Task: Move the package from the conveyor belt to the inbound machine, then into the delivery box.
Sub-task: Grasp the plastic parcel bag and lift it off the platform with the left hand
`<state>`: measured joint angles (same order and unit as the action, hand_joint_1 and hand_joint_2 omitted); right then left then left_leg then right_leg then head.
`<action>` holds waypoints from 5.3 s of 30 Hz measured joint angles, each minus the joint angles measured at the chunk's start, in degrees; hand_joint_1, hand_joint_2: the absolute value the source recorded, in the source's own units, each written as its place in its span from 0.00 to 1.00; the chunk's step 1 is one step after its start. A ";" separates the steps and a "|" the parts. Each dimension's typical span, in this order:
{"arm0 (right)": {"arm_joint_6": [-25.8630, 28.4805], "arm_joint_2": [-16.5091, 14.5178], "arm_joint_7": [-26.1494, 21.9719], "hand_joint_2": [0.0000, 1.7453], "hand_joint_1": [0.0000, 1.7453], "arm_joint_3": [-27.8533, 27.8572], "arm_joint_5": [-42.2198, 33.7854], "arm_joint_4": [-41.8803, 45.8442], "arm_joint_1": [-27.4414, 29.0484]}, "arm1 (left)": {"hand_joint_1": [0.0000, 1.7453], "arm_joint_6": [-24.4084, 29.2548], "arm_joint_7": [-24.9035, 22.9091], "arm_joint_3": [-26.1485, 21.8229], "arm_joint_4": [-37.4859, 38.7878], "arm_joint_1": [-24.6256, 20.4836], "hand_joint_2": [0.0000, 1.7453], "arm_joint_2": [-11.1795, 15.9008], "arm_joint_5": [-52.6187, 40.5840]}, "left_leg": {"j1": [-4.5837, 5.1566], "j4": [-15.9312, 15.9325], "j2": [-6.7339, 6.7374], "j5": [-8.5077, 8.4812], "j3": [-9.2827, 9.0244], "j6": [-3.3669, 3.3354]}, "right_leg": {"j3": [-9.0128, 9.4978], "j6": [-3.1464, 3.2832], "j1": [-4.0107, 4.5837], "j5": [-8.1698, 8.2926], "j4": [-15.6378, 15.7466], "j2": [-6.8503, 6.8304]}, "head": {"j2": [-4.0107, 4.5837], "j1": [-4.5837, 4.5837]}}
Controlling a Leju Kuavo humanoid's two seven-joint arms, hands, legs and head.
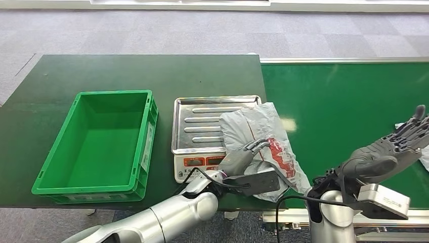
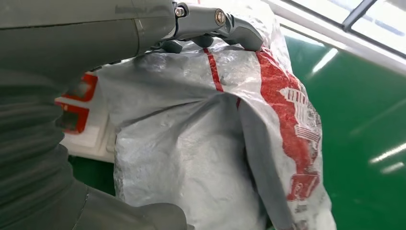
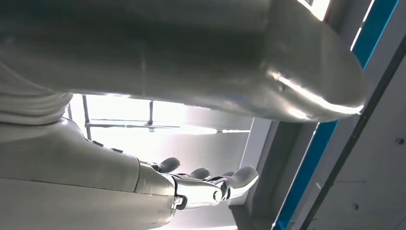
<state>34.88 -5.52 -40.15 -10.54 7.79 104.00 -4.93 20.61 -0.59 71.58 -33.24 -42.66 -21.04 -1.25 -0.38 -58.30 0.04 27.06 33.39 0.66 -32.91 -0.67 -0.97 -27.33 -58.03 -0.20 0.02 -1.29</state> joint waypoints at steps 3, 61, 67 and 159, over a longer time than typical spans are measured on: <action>-0.18 -0.45 0.00 0.00 0.00 0.01 0.09 0.00 -0.01 | 0.52 1.41 -0.71 1.54 0.08 -0.33 1.00 -0.01 -0.58 | 0.00 0.00 0.00 0.00 0.00 0.00 | 0.01 0.00 0.00 0.00 0.00 0.00 | 0.00 0.01; -0.01 -0.61 0.00 0.00 0.00 -2.29 -1.85 -2.40 -1.24 | 0.00 8.43 10.98 1.99 -2.92 -2.34 1.00 -0.31 19.24 | 0.00 0.00 -0.01 -0.01 -0.02 0.00 | 0.02 -0.01 0.01 0.01 0.00 -0.03 | 0.01 0.01; -0.42 -0.62 0.00 0.00 0.00 -2.29 -1.80 -2.38 -1.12 | 0.38 10.87 8.87 4.92 -3.37 -2.25 1.00 -0.31 17.68 | 0.00 0.00 -0.01 -0.01 -0.01 0.00 | 0.02 -0.01 0.01 0.01 0.00 -0.03 | 0.00 0.01; -37.54 17.70 33.92 1.00 0.00 1.66 40.80 -43.69 -8.61 | 0.00 -1.51 32.53 -66.33 -58.28 37.02 1.00 15.47 -3.71 | 0.00 0.04 -0.12 -0.18 0.08 -0.11 | -0.01 -0.08 0.01 0.07 -0.01 -0.19 | 0.01 0.00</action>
<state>-2.66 12.18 -6.23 -8.87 48.58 60.30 -13.54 19.10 31.94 5.25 -91.53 -5.65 -5.57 -4.97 -0.38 -58.26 -0.08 26.87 33.47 0.55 -32.92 -0.75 -0.96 -27.26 -58.04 -0.39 0.03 -1.29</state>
